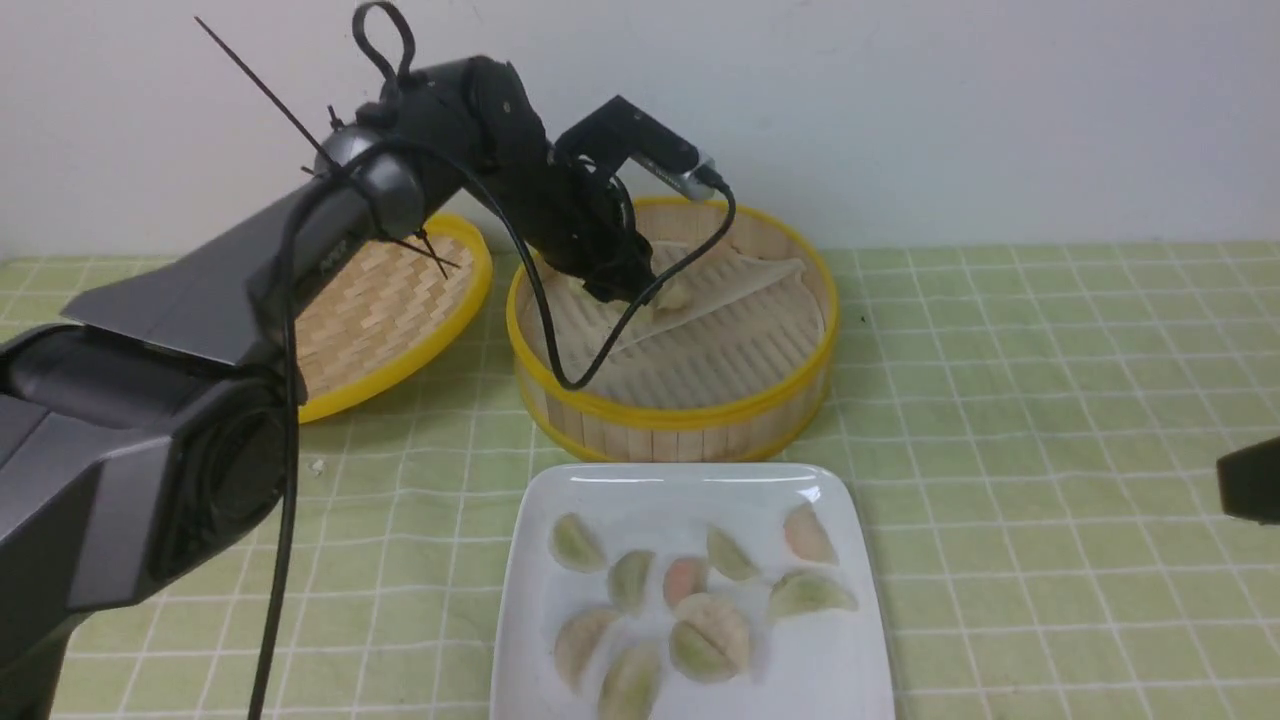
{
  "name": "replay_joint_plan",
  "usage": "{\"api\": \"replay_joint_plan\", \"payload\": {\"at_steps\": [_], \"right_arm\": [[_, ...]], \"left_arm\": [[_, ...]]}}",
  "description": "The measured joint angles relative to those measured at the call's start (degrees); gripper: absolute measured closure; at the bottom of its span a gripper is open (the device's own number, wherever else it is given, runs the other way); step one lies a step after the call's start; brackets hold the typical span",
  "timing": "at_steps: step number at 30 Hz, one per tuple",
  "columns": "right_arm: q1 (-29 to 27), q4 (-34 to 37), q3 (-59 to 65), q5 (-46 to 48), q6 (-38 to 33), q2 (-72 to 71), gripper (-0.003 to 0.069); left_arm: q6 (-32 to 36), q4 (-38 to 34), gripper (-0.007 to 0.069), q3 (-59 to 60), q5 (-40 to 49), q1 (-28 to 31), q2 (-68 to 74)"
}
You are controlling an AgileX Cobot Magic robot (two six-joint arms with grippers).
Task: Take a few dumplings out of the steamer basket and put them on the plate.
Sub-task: Use the left arm to grab a dumpling from the steamer
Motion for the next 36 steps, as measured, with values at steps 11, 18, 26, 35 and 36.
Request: {"api": "replay_joint_plan", "payload": {"at_steps": [11, 18, 26, 35, 36], "right_arm": [[0.0, -0.05, 0.0, 0.07, 0.0, 0.0, 0.0673], [0.0, -0.05, 0.0, 0.07, 0.0, -0.05, 0.0673], [0.0, -0.05, 0.0, 0.07, 0.0, -0.05, 0.0673], [0.0, -0.05, 0.0, 0.14, 0.0, -0.05, 0.0673], [0.0, -0.05, 0.0, 0.16, 0.0, -0.05, 0.0673]], "left_arm": [[-0.57, 1.78, 0.0154, -0.07, -3.02, 0.0, 2.73], [-9.27, 11.16, 0.0551, -2.44, 5.44, -0.76, 2.88], [-13.22, 17.08, 0.0631, -9.07, 14.25, -1.63, -0.79], [-10.2, 11.53, 0.0604, -10.81, 8.09, -1.63, -0.51], [-10.05, 11.13, 0.0582, -10.81, 7.31, -1.63, 0.07]]}}
